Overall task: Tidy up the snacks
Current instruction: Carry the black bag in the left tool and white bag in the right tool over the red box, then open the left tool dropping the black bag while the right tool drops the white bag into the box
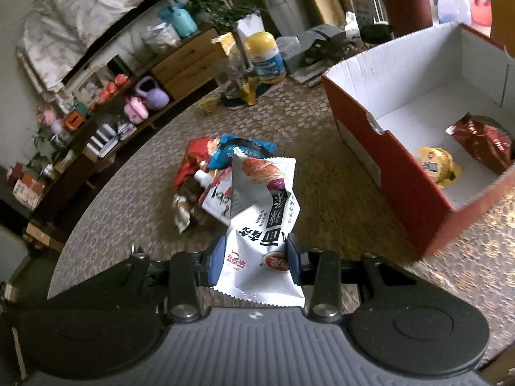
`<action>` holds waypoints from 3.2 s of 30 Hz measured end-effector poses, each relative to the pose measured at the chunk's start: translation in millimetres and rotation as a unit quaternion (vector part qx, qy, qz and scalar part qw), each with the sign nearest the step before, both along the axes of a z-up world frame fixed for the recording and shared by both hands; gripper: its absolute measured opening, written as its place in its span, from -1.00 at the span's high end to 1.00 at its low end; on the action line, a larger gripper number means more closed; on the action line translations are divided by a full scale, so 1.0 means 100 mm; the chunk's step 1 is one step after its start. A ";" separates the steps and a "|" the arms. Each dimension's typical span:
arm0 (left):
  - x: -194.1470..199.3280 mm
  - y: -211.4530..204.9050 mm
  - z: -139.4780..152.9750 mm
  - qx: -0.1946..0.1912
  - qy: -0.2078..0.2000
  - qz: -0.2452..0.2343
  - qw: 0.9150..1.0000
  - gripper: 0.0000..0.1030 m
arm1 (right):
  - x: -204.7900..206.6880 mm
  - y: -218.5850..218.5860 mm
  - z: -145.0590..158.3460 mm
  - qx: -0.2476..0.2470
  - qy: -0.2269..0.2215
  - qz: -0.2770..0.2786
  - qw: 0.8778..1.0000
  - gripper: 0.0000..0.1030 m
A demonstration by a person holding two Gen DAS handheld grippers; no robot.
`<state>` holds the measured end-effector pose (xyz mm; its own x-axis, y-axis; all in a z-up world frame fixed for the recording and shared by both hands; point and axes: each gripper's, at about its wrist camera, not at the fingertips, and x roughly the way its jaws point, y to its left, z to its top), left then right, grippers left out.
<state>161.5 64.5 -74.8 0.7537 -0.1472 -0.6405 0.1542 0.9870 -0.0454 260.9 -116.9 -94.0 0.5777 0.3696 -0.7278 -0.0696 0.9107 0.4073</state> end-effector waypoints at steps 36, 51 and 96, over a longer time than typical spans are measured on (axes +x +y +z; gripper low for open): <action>0.41 -1.98 0.84 0.002 -0.036 -0.123 0.992 -0.02 | -0.13 -1.80 0.71 -0.126 -0.113 -0.066 0.983 0.25; 0.94 -2.58 0.38 0.036 0.012 -0.140 0.989 -0.03 | 0.60 -2.23 0.36 -0.138 -0.088 -0.100 0.982 0.25; 0.97 -2.59 0.18 0.056 0.028 -0.122 0.991 -0.76 | 0.46 -2.18 0.23 -0.109 -0.066 -0.089 0.988 -0.37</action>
